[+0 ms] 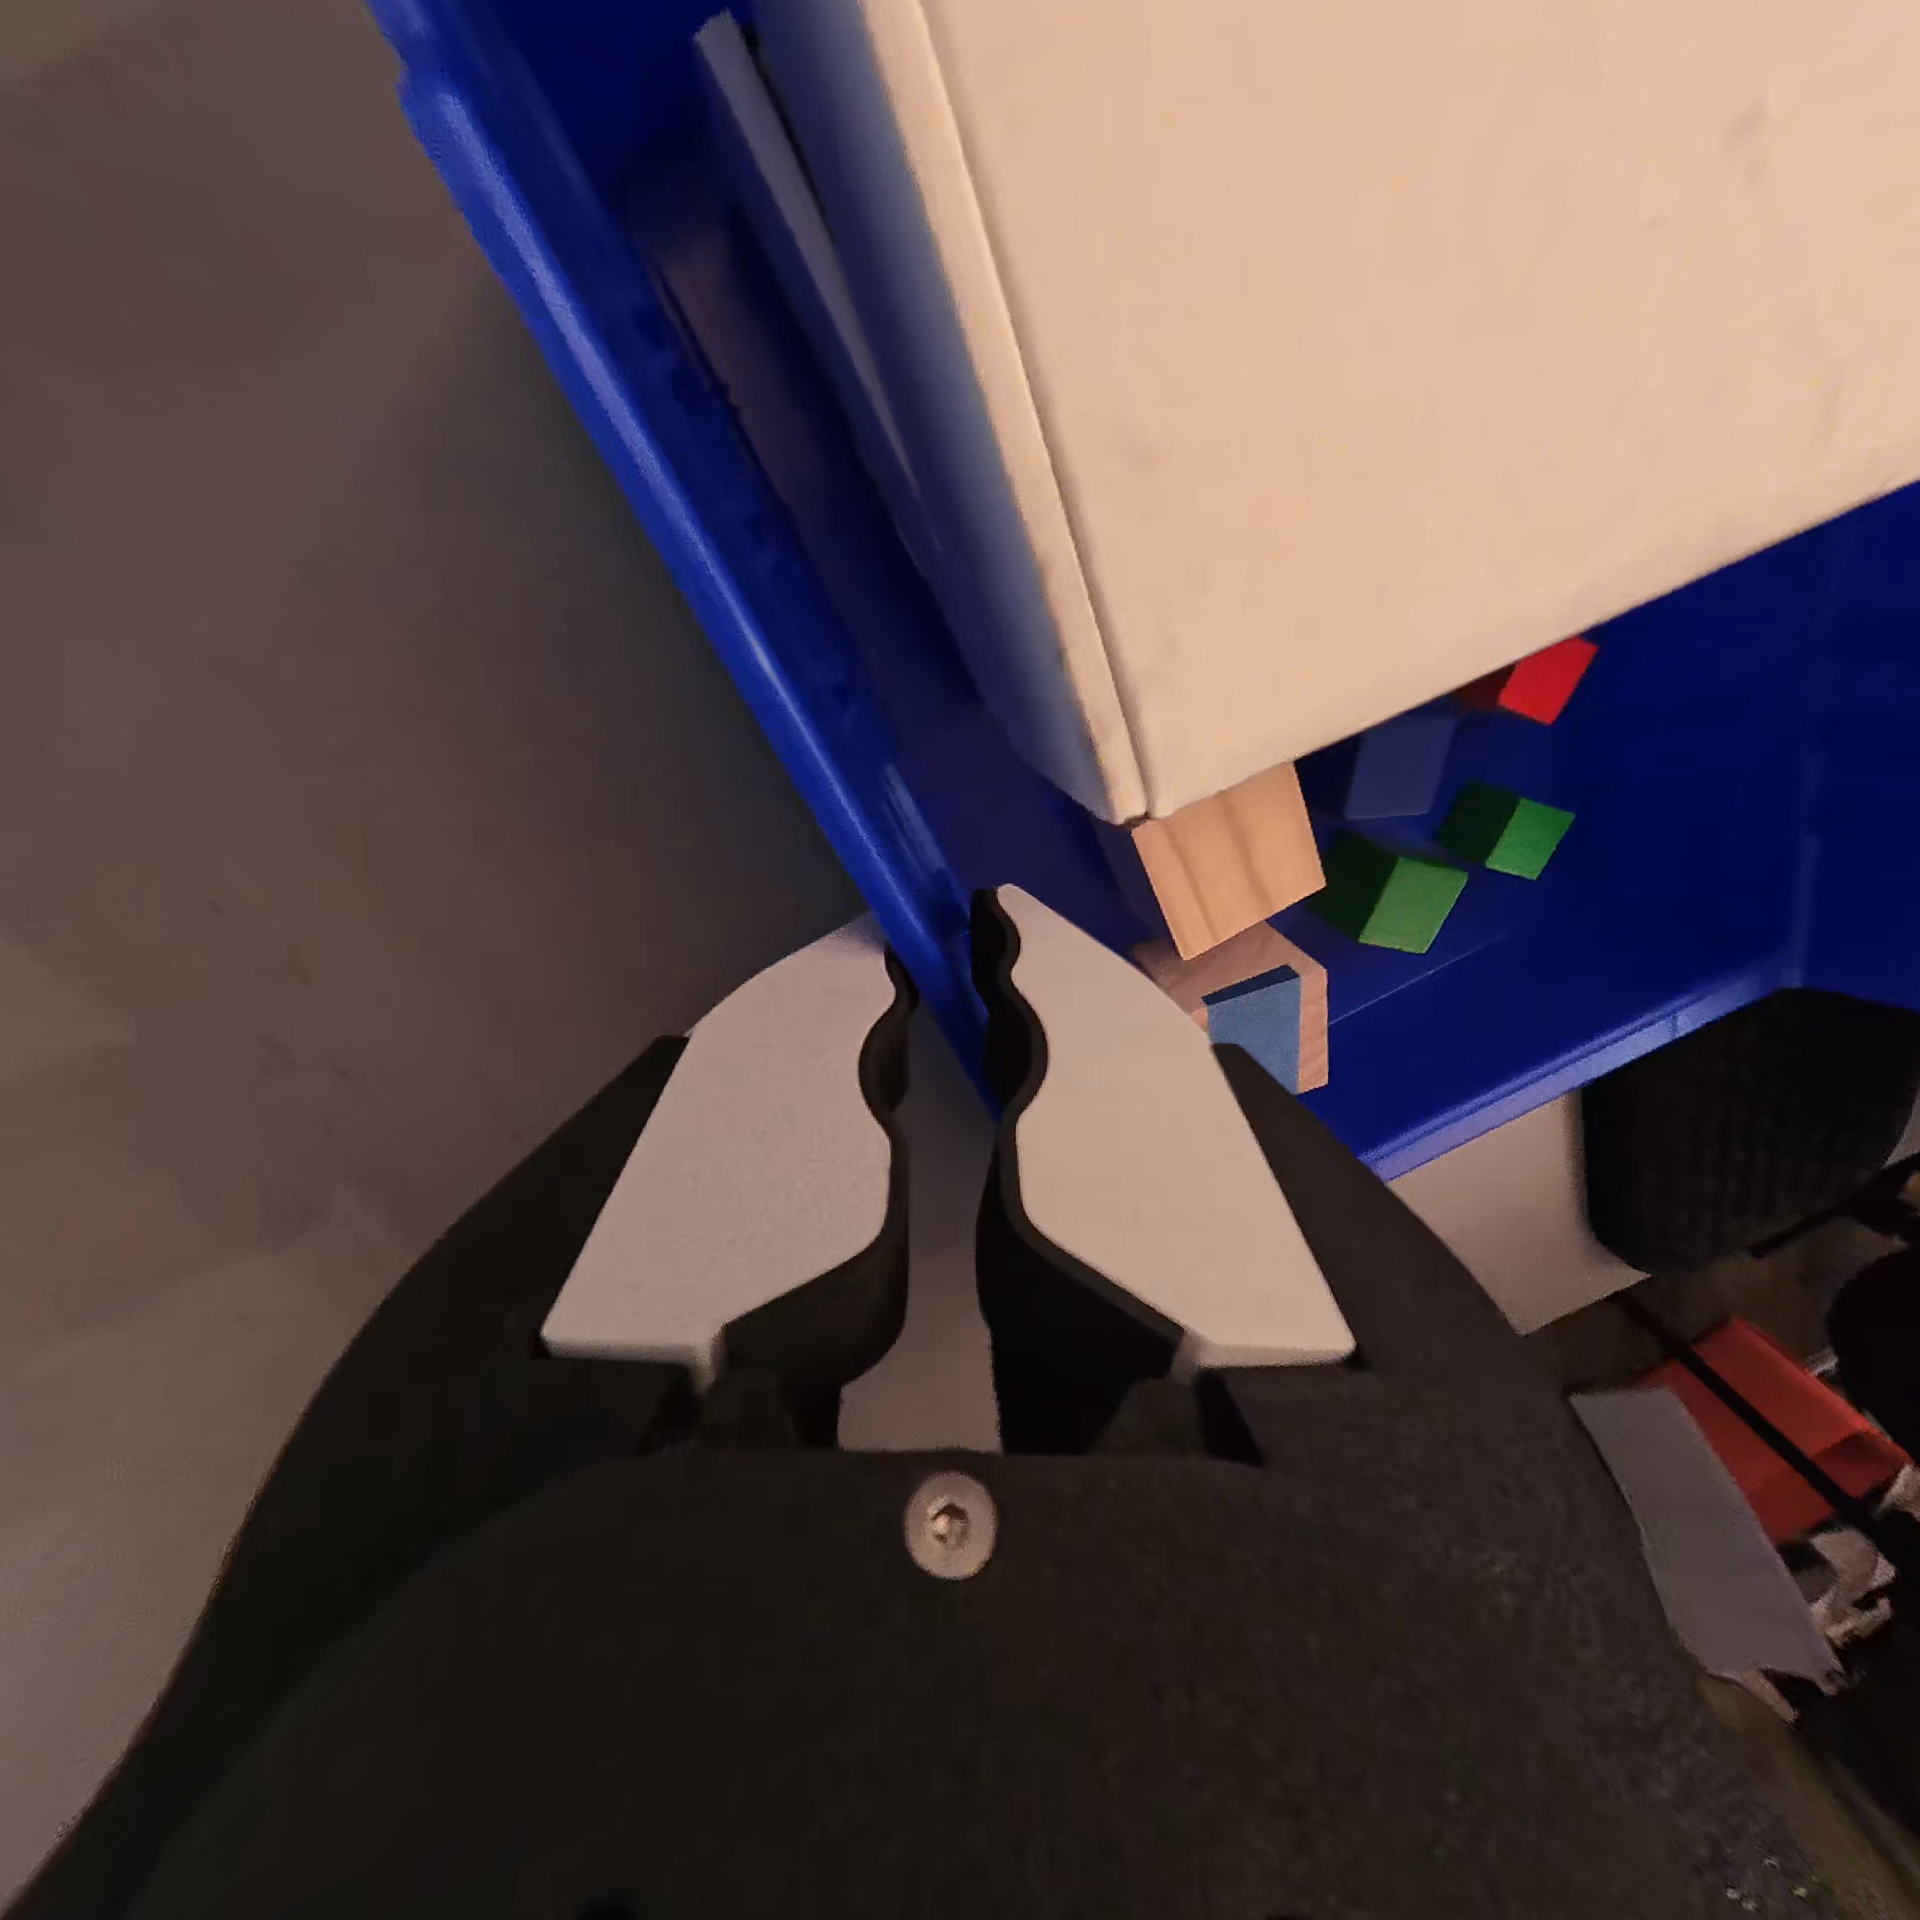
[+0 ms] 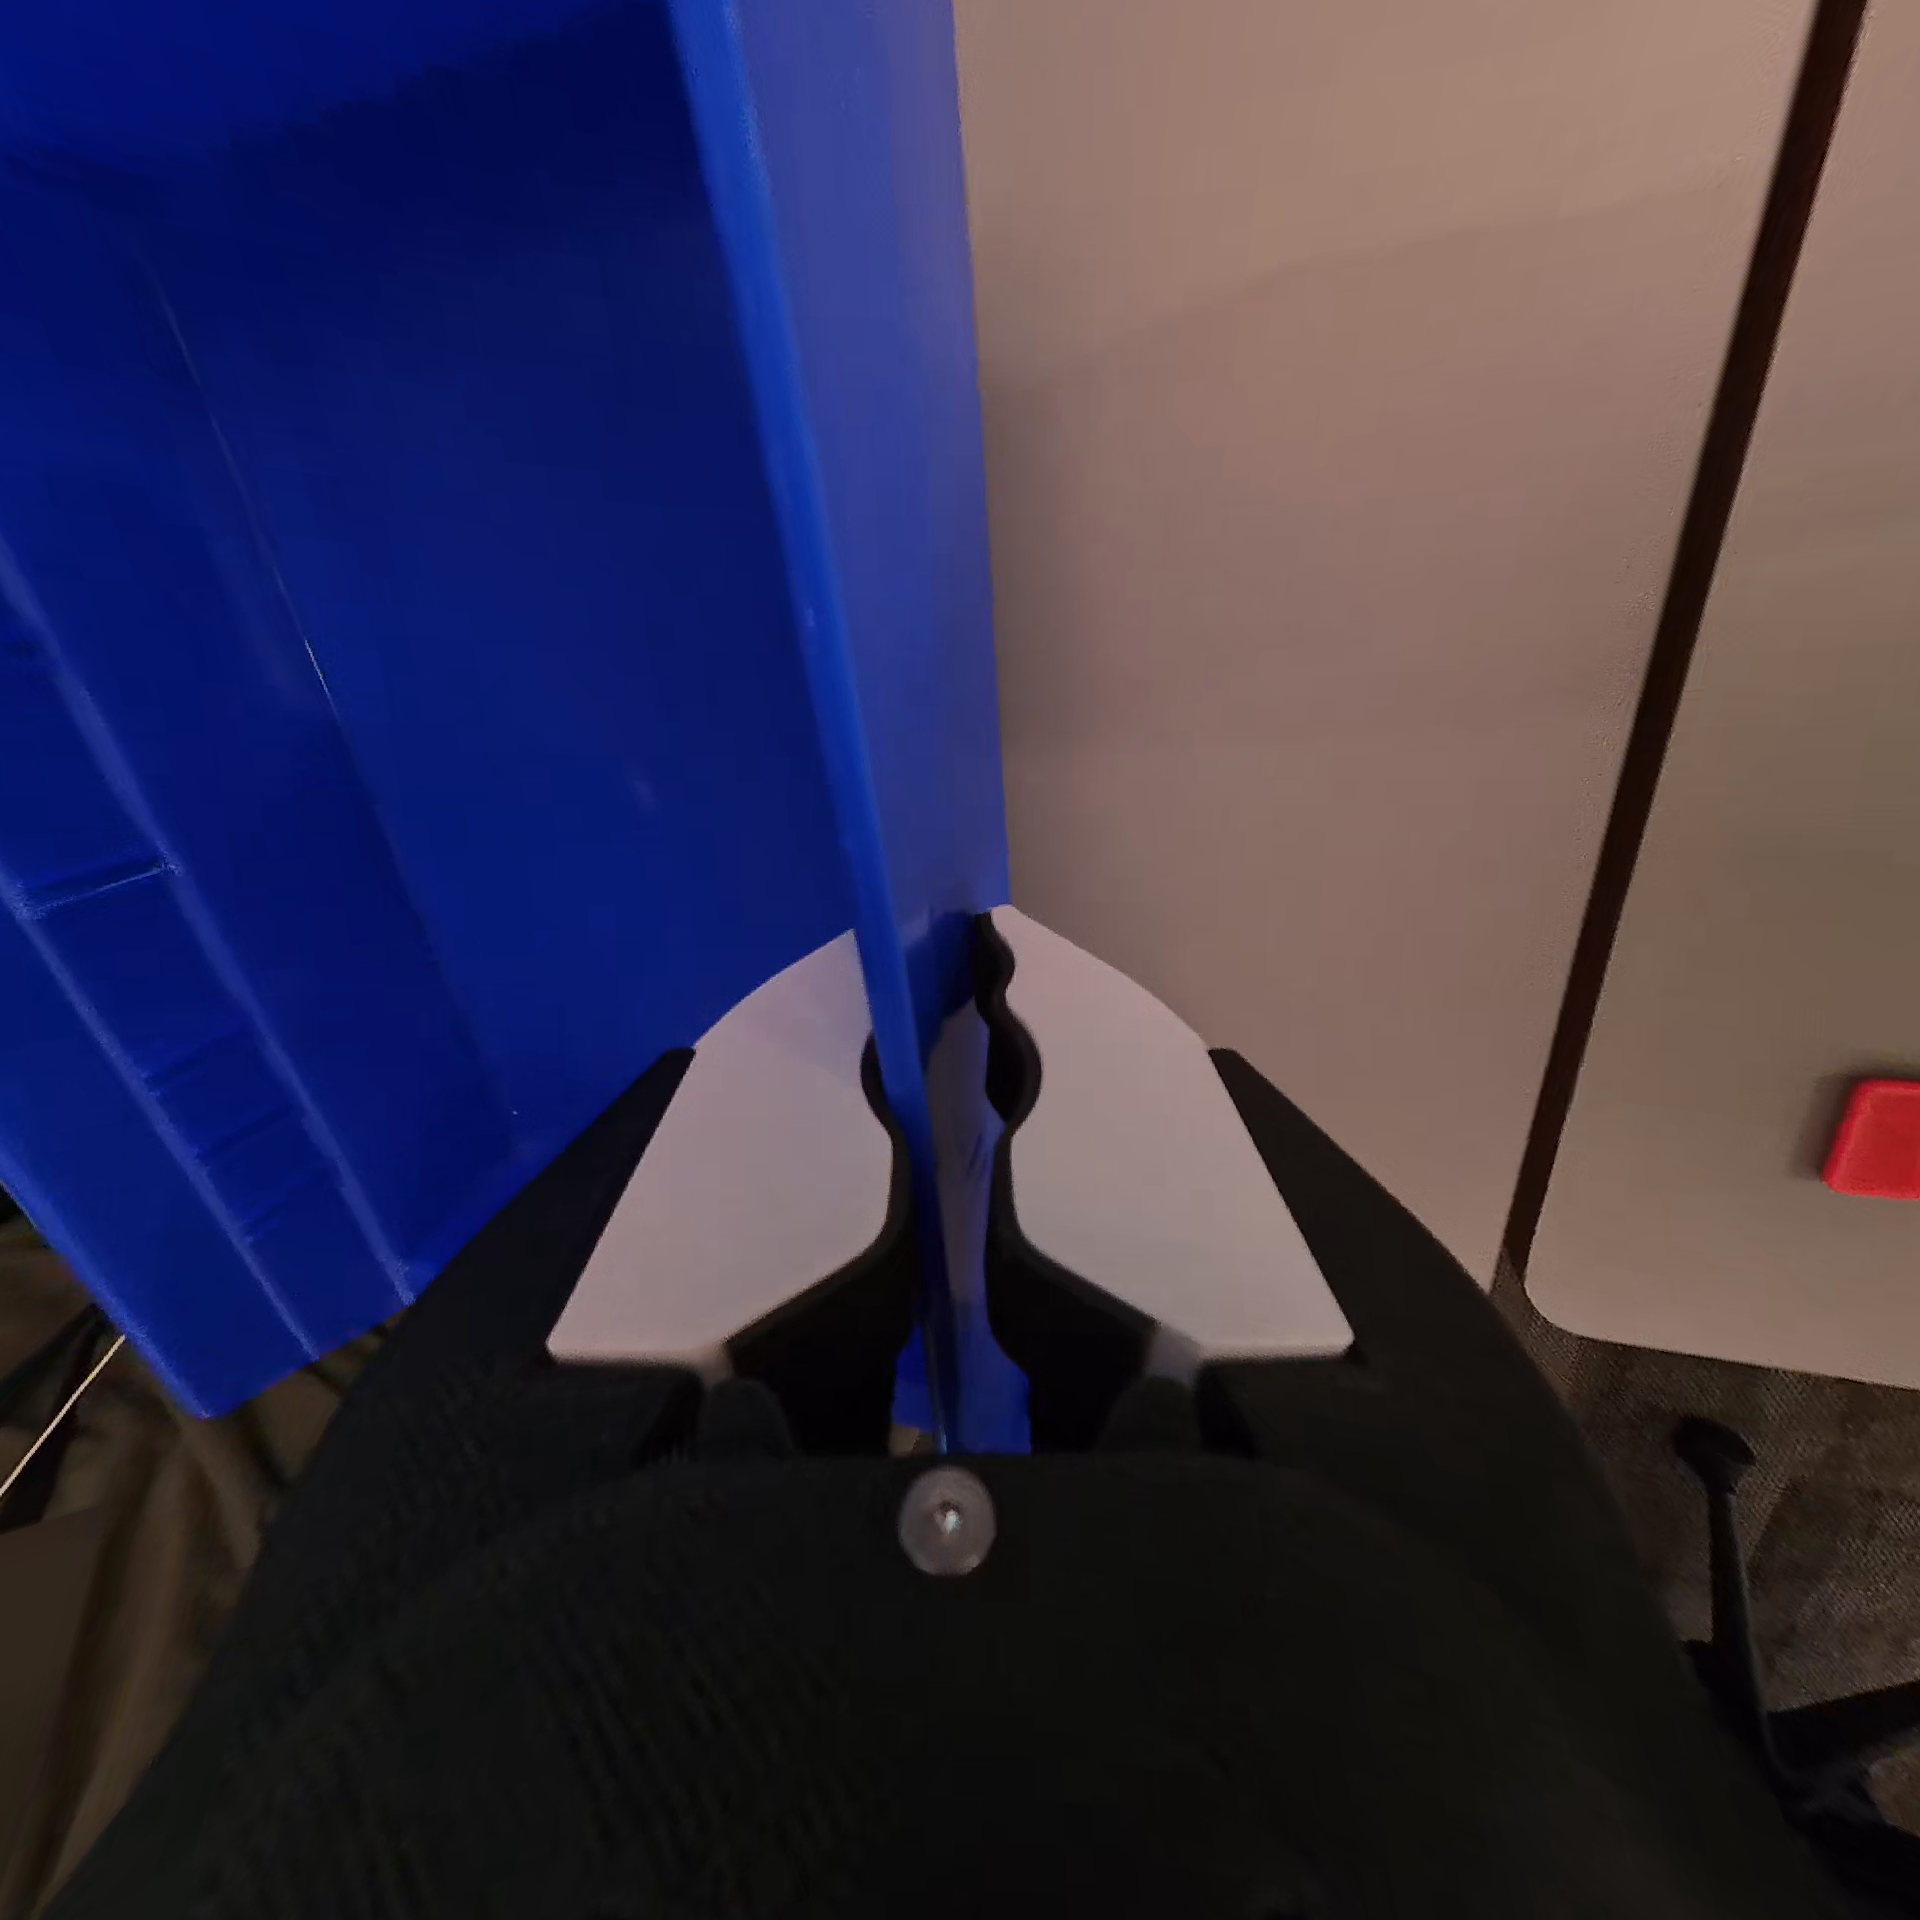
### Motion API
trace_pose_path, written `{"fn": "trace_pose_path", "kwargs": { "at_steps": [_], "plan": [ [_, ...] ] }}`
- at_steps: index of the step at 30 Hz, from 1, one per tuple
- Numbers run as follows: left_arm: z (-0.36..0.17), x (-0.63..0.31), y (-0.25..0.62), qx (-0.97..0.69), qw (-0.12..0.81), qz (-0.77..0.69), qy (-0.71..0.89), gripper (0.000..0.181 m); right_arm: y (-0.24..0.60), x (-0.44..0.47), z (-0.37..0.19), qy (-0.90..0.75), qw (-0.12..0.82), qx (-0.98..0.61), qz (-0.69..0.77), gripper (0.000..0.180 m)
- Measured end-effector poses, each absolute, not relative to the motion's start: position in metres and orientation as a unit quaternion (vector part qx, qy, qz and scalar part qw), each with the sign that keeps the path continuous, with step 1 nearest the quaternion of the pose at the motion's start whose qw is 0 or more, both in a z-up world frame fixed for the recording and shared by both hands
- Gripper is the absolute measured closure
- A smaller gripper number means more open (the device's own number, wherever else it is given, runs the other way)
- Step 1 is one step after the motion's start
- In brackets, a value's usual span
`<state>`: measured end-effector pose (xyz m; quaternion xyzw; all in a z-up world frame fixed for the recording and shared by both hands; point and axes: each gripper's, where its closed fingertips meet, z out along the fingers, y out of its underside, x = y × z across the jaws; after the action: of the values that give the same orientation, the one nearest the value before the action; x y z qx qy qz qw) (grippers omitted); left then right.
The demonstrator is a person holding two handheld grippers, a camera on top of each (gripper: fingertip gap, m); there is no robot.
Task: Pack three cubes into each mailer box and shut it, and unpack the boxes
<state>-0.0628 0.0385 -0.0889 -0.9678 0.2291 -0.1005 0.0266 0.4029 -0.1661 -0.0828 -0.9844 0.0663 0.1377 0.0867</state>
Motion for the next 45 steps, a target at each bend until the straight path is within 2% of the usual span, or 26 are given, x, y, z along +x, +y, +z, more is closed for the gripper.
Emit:
{"fn": "trace_pose_path", "kwargs": {
  "at_steps": [7, 19, 24, 32, 45],
  "plan": [
    [-0.088, -0.092, 0.041, -0.970, 0.010, -0.136, 0.200, 0.174, -0.149, 0.388, -0.089, 0.065, 0.090, -0.981, 0.161, 0.170],
    [-0.086, -0.239, 0.048, -0.980, 0.052, -0.102, 0.161, 0.175, -0.046, 0.339, -0.084, 0.103, 0.133, -0.966, 0.196, 0.171],
    [-0.085, -0.287, 0.041, -0.984, 0.065, -0.105, 0.131, 0.175, -0.017, 0.326, -0.096, 0.120, 0.124, -0.967, 0.187, 0.172],
    [-0.084, -0.331, 0.036, -0.986, 0.075, -0.108, 0.105, 0.175, -0.015, 0.319, -0.127, 0.080, 0.067, -0.985, 0.134, 0.174],
    [-0.084, -0.360, 0.030, -0.988, 0.065, -0.102, 0.101, 0.175, -0.022, 0.335, -0.126, 0.017, 0.044, -0.995, 0.092, 0.173]
  ]
}}
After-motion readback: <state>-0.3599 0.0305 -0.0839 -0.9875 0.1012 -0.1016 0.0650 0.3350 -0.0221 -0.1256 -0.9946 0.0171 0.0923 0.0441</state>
